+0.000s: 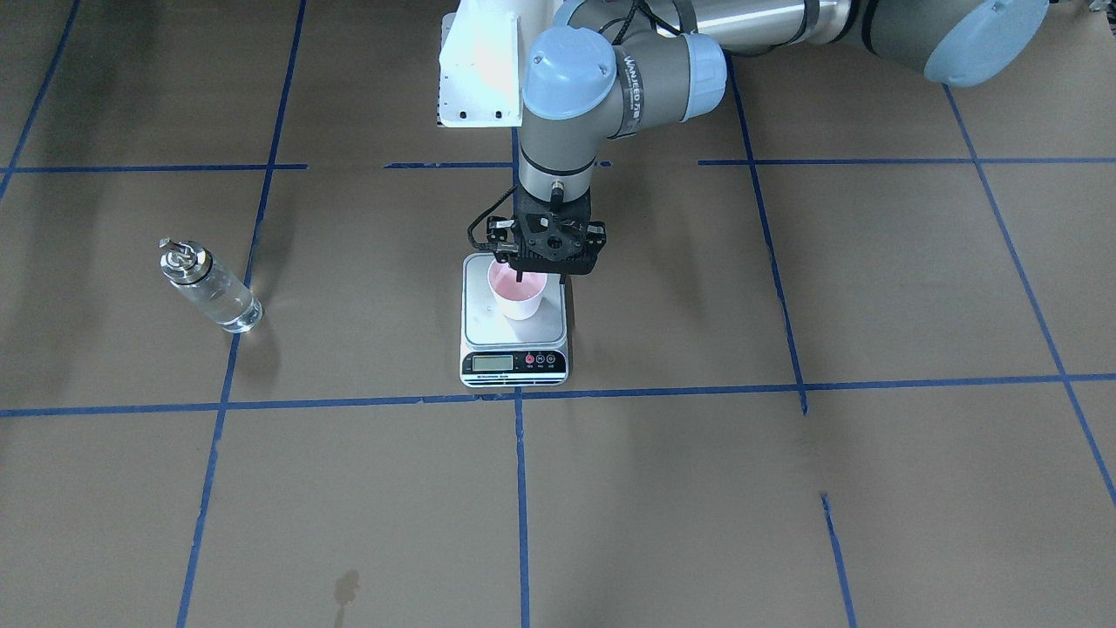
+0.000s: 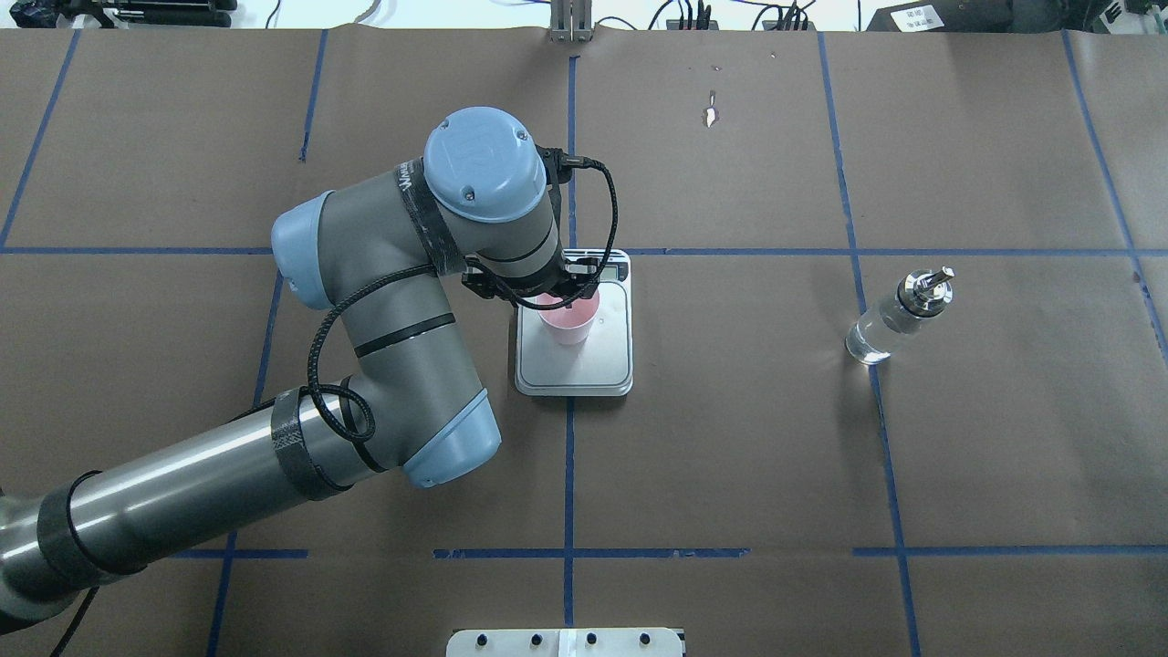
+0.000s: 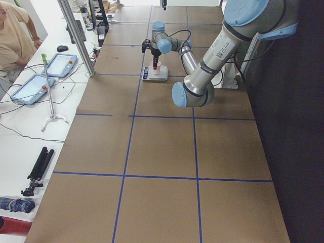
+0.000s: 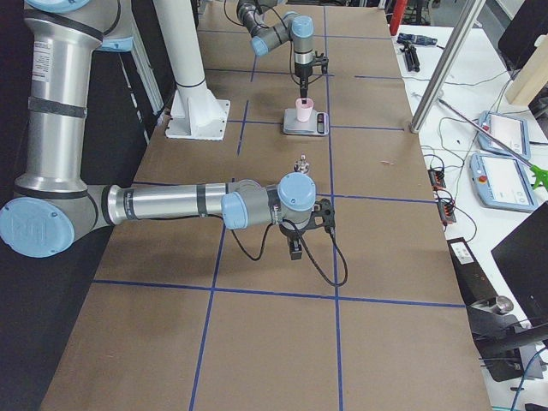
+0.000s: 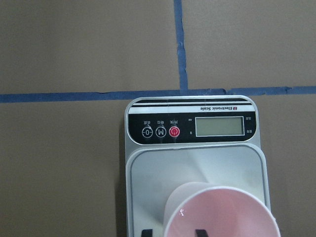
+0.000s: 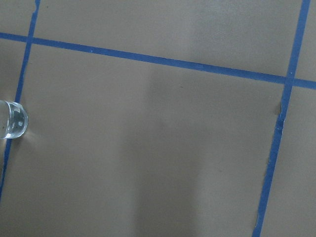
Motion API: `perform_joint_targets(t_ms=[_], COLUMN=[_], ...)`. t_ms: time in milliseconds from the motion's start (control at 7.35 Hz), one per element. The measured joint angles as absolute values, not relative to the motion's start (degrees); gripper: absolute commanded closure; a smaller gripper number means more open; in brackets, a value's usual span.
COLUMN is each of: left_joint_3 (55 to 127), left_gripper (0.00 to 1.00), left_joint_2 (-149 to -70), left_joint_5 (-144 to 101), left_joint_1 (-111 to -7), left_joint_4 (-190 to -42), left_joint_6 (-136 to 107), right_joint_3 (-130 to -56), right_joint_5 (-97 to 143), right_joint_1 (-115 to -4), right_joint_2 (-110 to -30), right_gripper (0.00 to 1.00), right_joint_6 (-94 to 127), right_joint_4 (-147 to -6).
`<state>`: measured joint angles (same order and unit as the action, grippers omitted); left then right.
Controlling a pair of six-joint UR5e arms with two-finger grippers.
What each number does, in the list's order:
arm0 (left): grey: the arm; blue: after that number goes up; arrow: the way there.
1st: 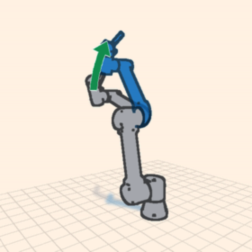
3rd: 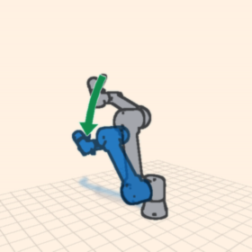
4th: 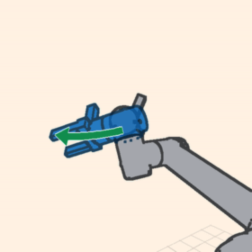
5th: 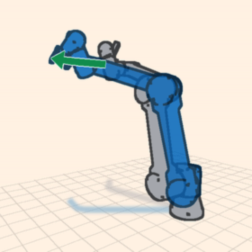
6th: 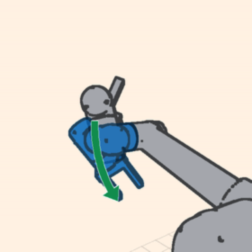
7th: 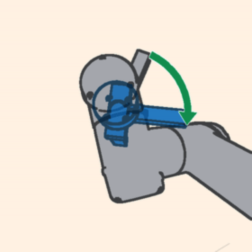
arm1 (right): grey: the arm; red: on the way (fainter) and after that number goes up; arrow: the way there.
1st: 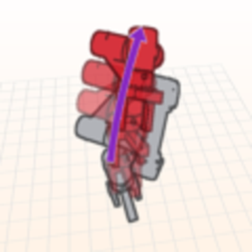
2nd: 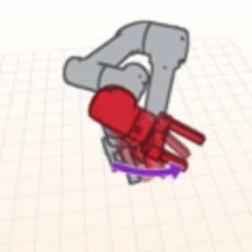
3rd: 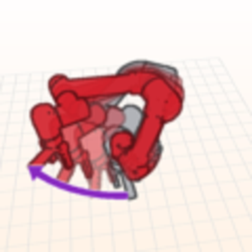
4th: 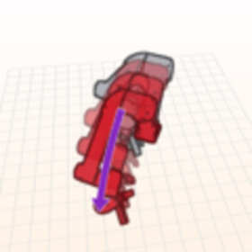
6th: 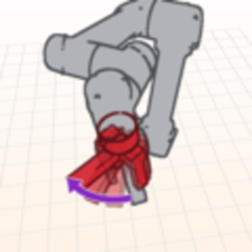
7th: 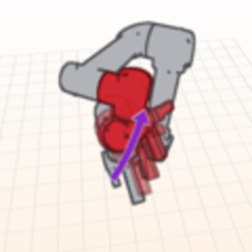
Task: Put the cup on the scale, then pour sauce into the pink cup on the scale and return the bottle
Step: 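Open the left gripper and lift away while the right arm reaches toward the bottle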
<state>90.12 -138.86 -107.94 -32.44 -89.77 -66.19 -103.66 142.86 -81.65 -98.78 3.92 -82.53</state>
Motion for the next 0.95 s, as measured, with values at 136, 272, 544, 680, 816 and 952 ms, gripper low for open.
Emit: perform_joint_targets(t_ms=[136,272,544,680,816,952], left_joint_3=[92.9,97.4,107.7,111.6,114.8,117.2], left_gripper=[0.13,0.13,0.13,0.12,0.12,0.1], left_joint_2=[-137.4,-134.8,-127.5,-124.3,-121.6,-118.9], left_joint_5=[-108.1,-108.1,-108.2,-108.1,-108.1,-108.1], left_joint_1=[-32.5,-32.6,-33.0,-33.9,-35.2,-36.7], left_joint_4=[-89.8,-89.7,-90.0,-90.0,-90.0,-90.0], left_joint_6=[-66.2,-66.2,-65.8,-64.4,-62.5,-61.1], right_joint_3=[-103.7,-103.8,-104.2,-104.2,-104.2,-104.2], right_joint_5=[142.8,142.8,142.7,142.5,141.5,138.8], right_joint_1=[-81.6,-81.5,-80.7,-79.7,-78.3,-75.1], right_joint_2=[-98.6,-98.5,-97.5,-97.1,-97.0,-97.1], right_gripper=[0.0,0.0,0.0,0.0,0.0,0.0], right_joint_6=[4.1,4.2,4.4,5.5,9.2,15.8], right_joint_4=[-82.5,-82.5,-81.2,-77.2,-71.0,-63.4])
